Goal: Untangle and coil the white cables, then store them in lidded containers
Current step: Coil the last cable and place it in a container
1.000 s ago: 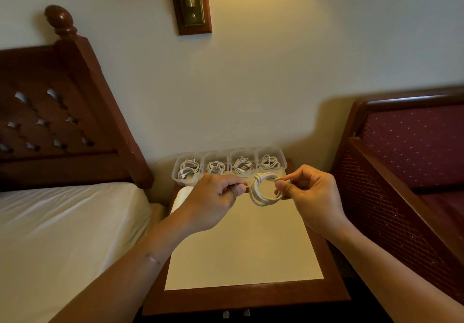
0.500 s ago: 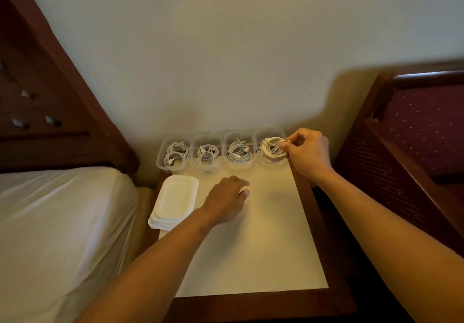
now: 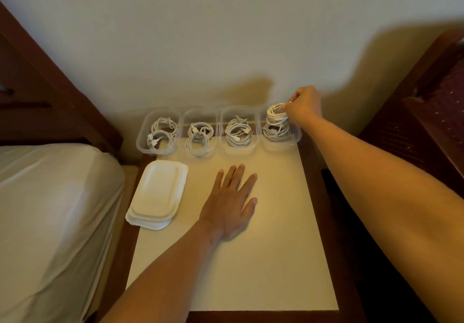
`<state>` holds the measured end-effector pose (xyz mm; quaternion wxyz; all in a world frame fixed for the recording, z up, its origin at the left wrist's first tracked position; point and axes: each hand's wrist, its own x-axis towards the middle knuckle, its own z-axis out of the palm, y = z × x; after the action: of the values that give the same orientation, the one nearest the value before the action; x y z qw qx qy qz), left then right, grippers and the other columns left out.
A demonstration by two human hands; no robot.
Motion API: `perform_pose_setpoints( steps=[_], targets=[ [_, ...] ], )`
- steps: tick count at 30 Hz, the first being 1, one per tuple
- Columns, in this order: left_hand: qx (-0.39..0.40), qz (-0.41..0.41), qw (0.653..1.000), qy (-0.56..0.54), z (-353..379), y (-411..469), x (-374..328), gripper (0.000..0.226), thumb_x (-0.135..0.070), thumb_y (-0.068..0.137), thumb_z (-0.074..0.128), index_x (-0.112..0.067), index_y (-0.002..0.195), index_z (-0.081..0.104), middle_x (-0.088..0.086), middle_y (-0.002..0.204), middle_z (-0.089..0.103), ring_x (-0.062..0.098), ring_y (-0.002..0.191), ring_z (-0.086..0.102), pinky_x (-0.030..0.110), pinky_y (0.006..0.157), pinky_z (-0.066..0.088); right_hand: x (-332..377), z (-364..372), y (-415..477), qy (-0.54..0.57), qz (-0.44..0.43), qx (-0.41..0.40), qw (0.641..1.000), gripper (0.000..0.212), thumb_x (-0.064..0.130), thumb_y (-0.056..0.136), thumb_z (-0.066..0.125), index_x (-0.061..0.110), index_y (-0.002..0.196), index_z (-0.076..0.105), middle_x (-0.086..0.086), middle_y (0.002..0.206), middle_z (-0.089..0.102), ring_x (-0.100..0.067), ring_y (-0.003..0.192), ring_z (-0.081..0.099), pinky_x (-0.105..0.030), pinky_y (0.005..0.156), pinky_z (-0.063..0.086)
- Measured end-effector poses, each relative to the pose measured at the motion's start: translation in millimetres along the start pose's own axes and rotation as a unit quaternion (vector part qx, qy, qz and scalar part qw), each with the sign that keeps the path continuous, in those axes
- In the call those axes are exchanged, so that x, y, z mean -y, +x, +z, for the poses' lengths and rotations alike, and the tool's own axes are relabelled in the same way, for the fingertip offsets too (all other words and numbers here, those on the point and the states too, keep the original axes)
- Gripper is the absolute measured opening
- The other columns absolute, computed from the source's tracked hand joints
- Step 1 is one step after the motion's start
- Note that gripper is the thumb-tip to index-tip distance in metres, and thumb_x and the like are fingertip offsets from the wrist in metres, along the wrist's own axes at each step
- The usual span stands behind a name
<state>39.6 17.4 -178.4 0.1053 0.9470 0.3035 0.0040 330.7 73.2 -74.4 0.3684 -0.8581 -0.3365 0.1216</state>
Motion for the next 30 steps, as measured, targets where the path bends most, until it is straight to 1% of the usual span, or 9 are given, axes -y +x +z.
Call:
perform_pose_setpoints(
  steps=[3,7,10,13,15,19,22,27,30],
  targets=[
    [-0.004,0.001,1.000,0.003,0,1,1,0.064,-0.054,0.105,0.023,-0.032,0.164,0.013,0.006,0.174,0.002,0.025,0.160,-0.004,0.052,0.127,0.002,-7,12,2,-0.037,-0.007,0.017,0.999,0.013,0.002,0.081,0.080,0.005,0.074,0.070,-0.014,0.080,0.069,-0.018,0.063,0.060,-0.028,0.056,0.045],
    [-0.010,0.003,1.000,0.001,1,0,2,0.064,-0.054,0.105,0.024,-0.031,0.164,0.015,0.007,0.174,0.003,0.026,0.160,-0.002,0.051,0.128,0.002,-13,27,-5,-0.122,-0.068,0.023,0.990,0.016,0.010,0.087,0.073,-0.001,0.076,0.072,-0.026,0.073,0.064,-0.027,0.064,0.057,-0.036,0.061,0.048],
    [-0.016,0.002,1.000,0.002,0,1,1,0.063,-0.053,0.105,0.025,-0.031,0.163,0.017,0.007,0.174,0.005,0.027,0.160,0.001,0.051,0.128,0.003,-18,33,-16,-0.229,-0.101,0.051,0.967,0.020,0.010,0.096,0.059,0.002,0.105,0.075,-0.028,0.101,0.070,-0.047,0.096,0.068,-0.044,0.080,0.055],
    [-0.020,0.003,1.000,0.005,1,1,1,0.063,-0.052,0.105,0.026,-0.030,0.163,0.018,0.008,0.173,0.006,0.027,0.159,0.002,0.052,0.127,0.004,-21,39,-23,-0.299,-0.137,0.066,0.942,0.033,0.000,0.095,0.051,0.001,0.123,0.068,-0.024,0.124,0.062,-0.045,0.120,0.057,-0.048,0.094,0.051],
    [-0.021,0.003,1.000,0.006,2,1,2,0.062,-0.052,0.105,0.026,-0.030,0.163,0.018,0.008,0.173,0.006,0.027,0.159,0.002,0.052,0.127,0.004,-18,39,-23,-0.341,-0.162,0.068,0.923,0.035,0.001,0.095,0.051,0.001,0.127,0.066,-0.020,0.131,0.058,-0.040,0.128,0.047,-0.046,0.098,0.046],
    [-0.021,0.005,1.000,0.006,0,1,1,0.062,-0.052,0.105,0.025,-0.029,0.162,0.019,0.008,0.173,0.007,0.028,0.159,0.003,0.052,0.127,0.005,-16,32,-19,-0.347,-0.170,0.066,0.920,0.026,-0.002,0.093,0.057,0.001,0.114,0.073,-0.020,0.115,0.065,-0.041,0.111,0.059,-0.044,0.086,0.052],
    [-0.021,0.005,1.000,0.002,-1,1,1,0.062,-0.052,0.105,0.026,-0.030,0.162,0.020,0.008,0.173,0.007,0.027,0.160,0.002,0.052,0.128,0.005,-18,30,-18,-0.341,-0.171,0.066,0.922,0.029,-0.004,0.089,0.056,0.004,0.112,0.073,-0.023,0.108,0.066,-0.044,0.102,0.063,-0.045,0.081,0.054],
    [-0.024,0.005,1.000,0.002,-1,1,0,0.063,-0.052,0.104,0.026,-0.029,0.162,0.021,0.008,0.173,0.009,0.027,0.159,0.004,0.052,0.127,0.005,-18,33,-18,-0.328,-0.194,0.078,0.921,0.036,0.004,0.090,0.054,0.005,0.124,0.066,-0.019,0.125,0.062,-0.040,0.120,0.052,-0.047,0.089,0.051],
    [-0.024,0.002,1.000,0.002,0,1,1,0.063,-0.053,0.104,0.027,-0.030,0.162,0.022,0.008,0.173,0.009,0.027,0.159,0.004,0.052,0.127,0.005,-17,32,-21,-0.307,-0.196,0.066,0.929,0.032,0.007,0.091,0.053,0.006,0.118,0.069,-0.017,0.122,0.065,-0.039,0.117,0.053,-0.045,0.086,0.049]
  ],
)
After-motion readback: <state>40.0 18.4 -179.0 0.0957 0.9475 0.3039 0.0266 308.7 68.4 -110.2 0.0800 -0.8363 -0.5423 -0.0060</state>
